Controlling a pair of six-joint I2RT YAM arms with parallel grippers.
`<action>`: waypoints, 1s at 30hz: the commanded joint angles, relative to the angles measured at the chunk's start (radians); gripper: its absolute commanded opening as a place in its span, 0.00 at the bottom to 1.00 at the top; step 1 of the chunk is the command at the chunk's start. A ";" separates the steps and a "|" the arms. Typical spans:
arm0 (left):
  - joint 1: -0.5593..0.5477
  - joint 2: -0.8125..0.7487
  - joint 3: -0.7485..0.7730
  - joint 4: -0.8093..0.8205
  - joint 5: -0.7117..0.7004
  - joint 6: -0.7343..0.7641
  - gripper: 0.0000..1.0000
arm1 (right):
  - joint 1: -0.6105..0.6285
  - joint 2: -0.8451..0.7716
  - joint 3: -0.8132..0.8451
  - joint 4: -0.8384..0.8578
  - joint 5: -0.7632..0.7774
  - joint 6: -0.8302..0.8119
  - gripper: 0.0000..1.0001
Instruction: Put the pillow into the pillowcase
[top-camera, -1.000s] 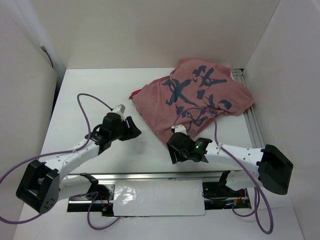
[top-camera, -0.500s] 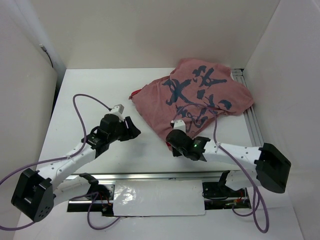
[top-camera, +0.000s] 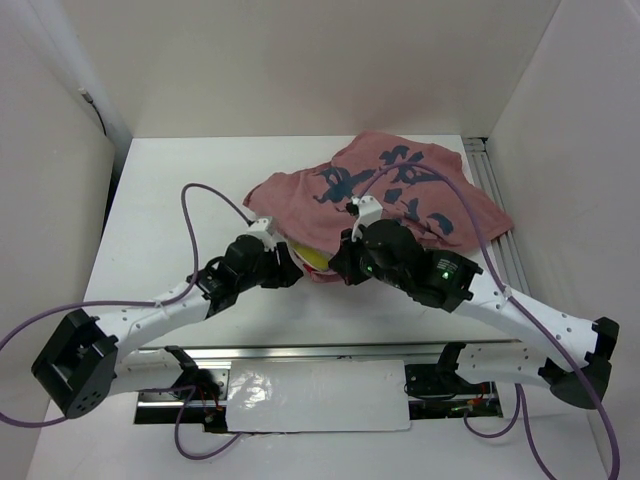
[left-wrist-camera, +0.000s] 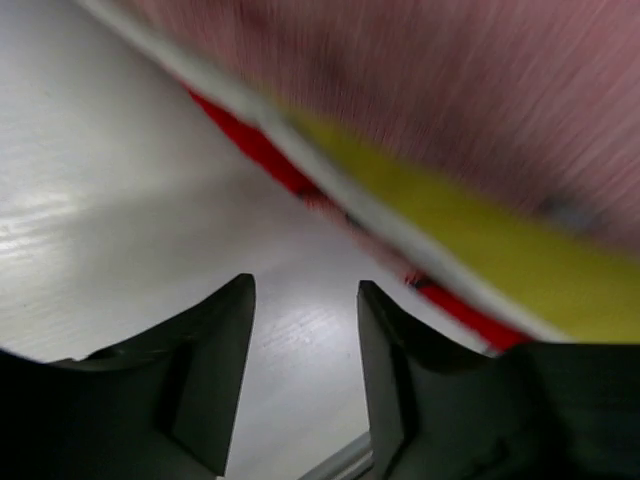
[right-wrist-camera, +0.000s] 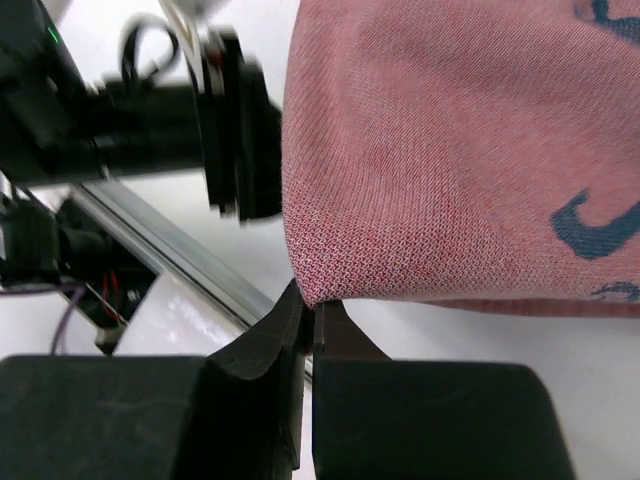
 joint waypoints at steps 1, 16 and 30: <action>-0.003 0.009 0.088 0.019 -0.180 -0.069 0.56 | 0.007 0.003 0.052 -0.034 -0.047 -0.041 0.00; -0.012 0.051 0.004 0.269 -0.117 -0.040 0.30 | 0.007 0.021 0.141 0.010 -0.093 -0.095 0.00; -0.013 -0.035 0.017 0.248 -0.245 -0.104 0.36 | 0.007 0.052 0.182 -0.020 -0.095 -0.095 0.00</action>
